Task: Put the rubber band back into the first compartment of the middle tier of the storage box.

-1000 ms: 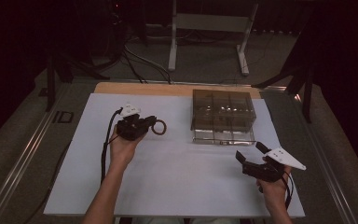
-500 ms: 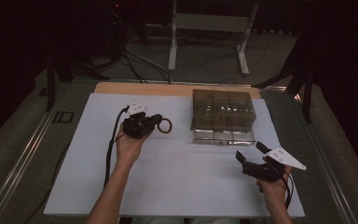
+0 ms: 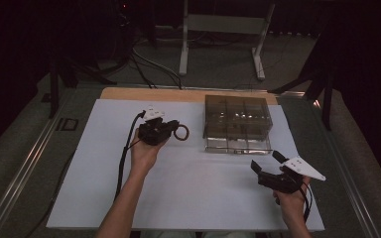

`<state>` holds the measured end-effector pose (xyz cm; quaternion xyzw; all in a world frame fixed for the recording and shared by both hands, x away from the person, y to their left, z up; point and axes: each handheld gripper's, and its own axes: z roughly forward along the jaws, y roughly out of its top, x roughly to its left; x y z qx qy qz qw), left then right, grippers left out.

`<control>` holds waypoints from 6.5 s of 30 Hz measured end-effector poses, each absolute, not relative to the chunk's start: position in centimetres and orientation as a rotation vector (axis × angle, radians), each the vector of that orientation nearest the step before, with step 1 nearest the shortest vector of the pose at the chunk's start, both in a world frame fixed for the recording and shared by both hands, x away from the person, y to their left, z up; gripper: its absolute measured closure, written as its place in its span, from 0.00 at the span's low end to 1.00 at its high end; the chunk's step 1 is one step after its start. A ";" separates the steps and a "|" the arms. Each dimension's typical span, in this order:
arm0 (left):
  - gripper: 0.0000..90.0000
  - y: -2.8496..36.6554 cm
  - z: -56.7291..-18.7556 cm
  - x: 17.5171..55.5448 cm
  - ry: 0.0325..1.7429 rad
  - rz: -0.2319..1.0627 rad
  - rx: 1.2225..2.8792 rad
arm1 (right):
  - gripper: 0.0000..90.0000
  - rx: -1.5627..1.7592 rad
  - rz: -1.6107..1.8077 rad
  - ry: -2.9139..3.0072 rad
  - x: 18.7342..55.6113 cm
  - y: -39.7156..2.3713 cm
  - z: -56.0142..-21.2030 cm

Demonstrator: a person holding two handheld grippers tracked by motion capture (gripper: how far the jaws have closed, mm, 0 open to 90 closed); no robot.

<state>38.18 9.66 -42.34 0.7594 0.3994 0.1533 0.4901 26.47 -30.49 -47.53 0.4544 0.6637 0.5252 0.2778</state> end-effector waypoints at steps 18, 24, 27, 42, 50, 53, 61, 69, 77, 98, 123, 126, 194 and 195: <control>0.97 7.9 -42.6 39.0 0.963 0.356 1.852 | 0.05 1.228 1.390 1.771 26.5 -30.5 -47.5; 0.97 7.3 -42.6 39.3 0.959 0.352 1.857 | 0.03 1.230 1.376 1.772 26.4 -30.4 -47.4; 0.97 7.0 -42.6 39.4 0.958 0.350 1.856 | 0.01 1.232 1.374 1.781 26.4 -30.4 -47.4; 0.97 5.6 -42.7 39.8 0.950 0.333 1.855 | 0.00 1.211 1.353 1.787 26.4 -30.1 -47.4; 0.97 4.8 -42.7 40.0 0.944 0.328 1.854 | 0.00 1.210 1.356 1.790 26.4 -30.2 -47.4; 0.97 4.4 -42.7 40.1 0.944 0.319 1.849 | 0.00 1.214 1.357 1.784 26.4 -30.2 -47.4; 0.97 3.9 -42.7 40.3 0.937 0.317 1.855 | 0.00 1.215 1.356 1.777 26.4 -30.3 -47.4; 0.97 3.1 -43.0 40.5 0.937 0.305 1.857 | 0.00 1.213 1.356 1.775 26.4 -30.3 -47.3; 0.97 2.5 -43.2 40.6 0.942 0.301 1.862 | 0.00 1.213 1.358 1.773 26.4 -30.3 -47.3; 0.97 0.8 -43.8 41.0 0.935 0.299 1.883 | 0.00 1.218 1.356 1.775 26.4 -30.3 -47.4; 0.97 -1.2 -44.7 40.9 0.919 0.296 1.924 | 0.00 1.220 1.353 1.774 26.4 -30.4 -47.4; 0.97 -1.4 -44.7 40.9 0.917 0.296 1.931 | 0.00 1.218 1.353 1.775 26.4 -30.4 -47.4; 0.01 1.3 -44.0 40.2 0.978 0.349 1.827 | 0.00 1.215 1.353 1.776 26.4 -30.4 -47.4; 0.01 2.0 -43.9 40.0 0.979 0.371 1.828 | 0.00 1.218 1.353 1.776 26.5 -30.4 -47.4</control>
